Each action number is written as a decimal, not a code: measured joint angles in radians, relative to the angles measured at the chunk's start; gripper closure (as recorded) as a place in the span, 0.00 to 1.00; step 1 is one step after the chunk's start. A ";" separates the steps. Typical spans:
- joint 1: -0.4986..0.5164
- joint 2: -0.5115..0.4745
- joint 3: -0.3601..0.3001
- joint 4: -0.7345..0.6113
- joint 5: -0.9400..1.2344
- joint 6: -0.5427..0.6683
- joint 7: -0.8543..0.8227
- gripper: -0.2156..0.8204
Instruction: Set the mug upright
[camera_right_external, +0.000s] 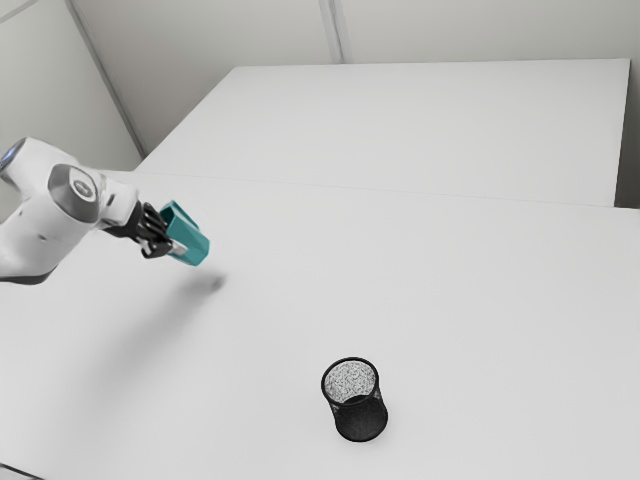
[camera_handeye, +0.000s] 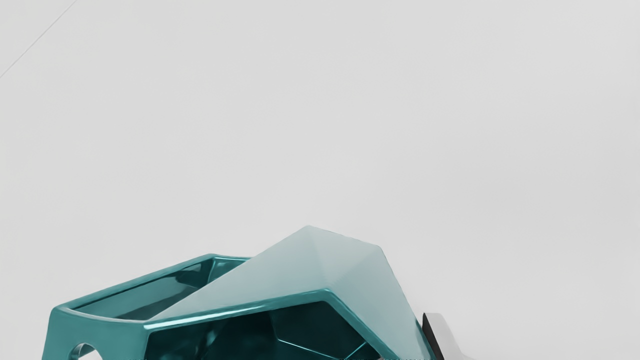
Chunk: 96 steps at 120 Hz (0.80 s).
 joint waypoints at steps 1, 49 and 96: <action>-0.006 -0.001 0.000 0.003 0.021 -0.003 -0.015 0.97; -0.067 -0.071 -0.088 -0.040 0.581 -0.138 -0.703 0.97; -0.145 -0.009 -0.089 -0.040 0.721 -0.137 -1.164 0.96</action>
